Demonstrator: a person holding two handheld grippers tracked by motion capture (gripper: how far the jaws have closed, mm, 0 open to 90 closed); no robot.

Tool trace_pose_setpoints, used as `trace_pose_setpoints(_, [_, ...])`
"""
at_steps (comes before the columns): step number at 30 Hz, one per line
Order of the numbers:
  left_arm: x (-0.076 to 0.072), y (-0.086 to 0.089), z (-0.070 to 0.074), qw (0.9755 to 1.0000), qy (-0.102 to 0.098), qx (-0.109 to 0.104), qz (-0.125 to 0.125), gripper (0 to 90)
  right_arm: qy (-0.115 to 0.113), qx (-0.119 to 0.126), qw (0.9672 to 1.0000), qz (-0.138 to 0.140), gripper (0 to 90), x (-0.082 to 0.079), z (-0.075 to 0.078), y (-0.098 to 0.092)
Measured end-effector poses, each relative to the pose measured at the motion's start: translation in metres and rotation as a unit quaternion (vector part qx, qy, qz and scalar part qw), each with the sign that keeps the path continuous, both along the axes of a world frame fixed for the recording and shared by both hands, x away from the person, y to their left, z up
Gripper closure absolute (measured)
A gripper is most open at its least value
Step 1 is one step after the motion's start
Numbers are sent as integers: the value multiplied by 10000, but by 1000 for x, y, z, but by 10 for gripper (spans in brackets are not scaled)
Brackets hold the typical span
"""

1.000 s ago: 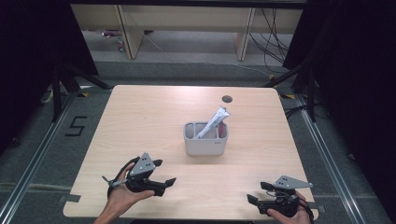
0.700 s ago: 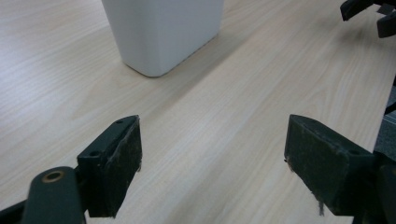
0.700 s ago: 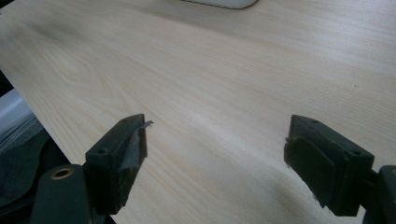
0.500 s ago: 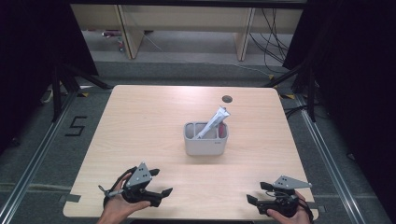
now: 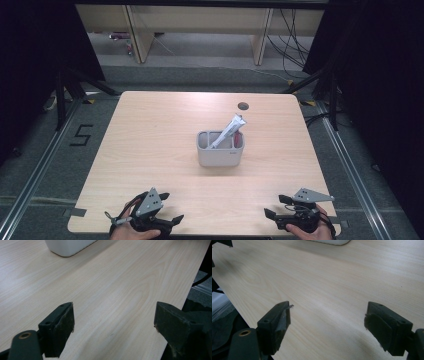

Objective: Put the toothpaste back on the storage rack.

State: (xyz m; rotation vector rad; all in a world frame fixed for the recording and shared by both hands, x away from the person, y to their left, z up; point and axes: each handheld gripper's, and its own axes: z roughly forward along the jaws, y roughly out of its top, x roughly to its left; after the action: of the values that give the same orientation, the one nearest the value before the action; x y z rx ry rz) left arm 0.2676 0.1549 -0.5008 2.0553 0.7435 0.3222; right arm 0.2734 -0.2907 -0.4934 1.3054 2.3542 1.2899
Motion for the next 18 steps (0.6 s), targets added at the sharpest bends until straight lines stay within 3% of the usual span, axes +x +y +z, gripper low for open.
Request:
trace_pose_setpoints(3, [-6,2,0,9999,41,95,86,154,6,-43,10000,-6,209,0,1,0])
trace_pose_setpoints(5, [-7,2,-2,10000,32,50,68,154,40,-17,10000,27,209,-1,1,0])
trace_pose_setpoints(6, [-10,6,0,9993,13,365,6,155,45,-13,10000,22,209,-1,1,0])
trace_pose_setpoints(7, [-12,5,-1,9997,-3,242,22,155,46,-7,10000,16,209,-1,1,0])
trace_pose_setpoints(10, [-18,9,2,9989,-26,459,-43,155,3,-17,10000,-37,209,0,0,1])
trace_pose_setpoints(12, [-25,9,2,9995,-17,287,96,155,2,-12,10000,-16,209,0,0,0])
trace_pose_setpoints(13, [-26,11,3,9989,-61,461,43,155,-8,-1,10000,9,209,0,0,0])
trace_pose_setpoints(14, [-30,10,2,9995,-32,308,89,156,-89,-47,9999,32,209,2,-1,-1])
trace_pose_setpoints(15, [-31,13,3,9987,-85,494,58,156,-45,-44,10000,13,209,2,-1,-1])
trace_pose_setpoints(16, [-34,13,3,9990,-15,447,91,156,39,-26,10000,85,209,3,-1,-1])
trace_pose_setpoints(18, [-36,15,3,9986,-71,516,129,156,-121,-84,9999,69,209,2,-1,-2])
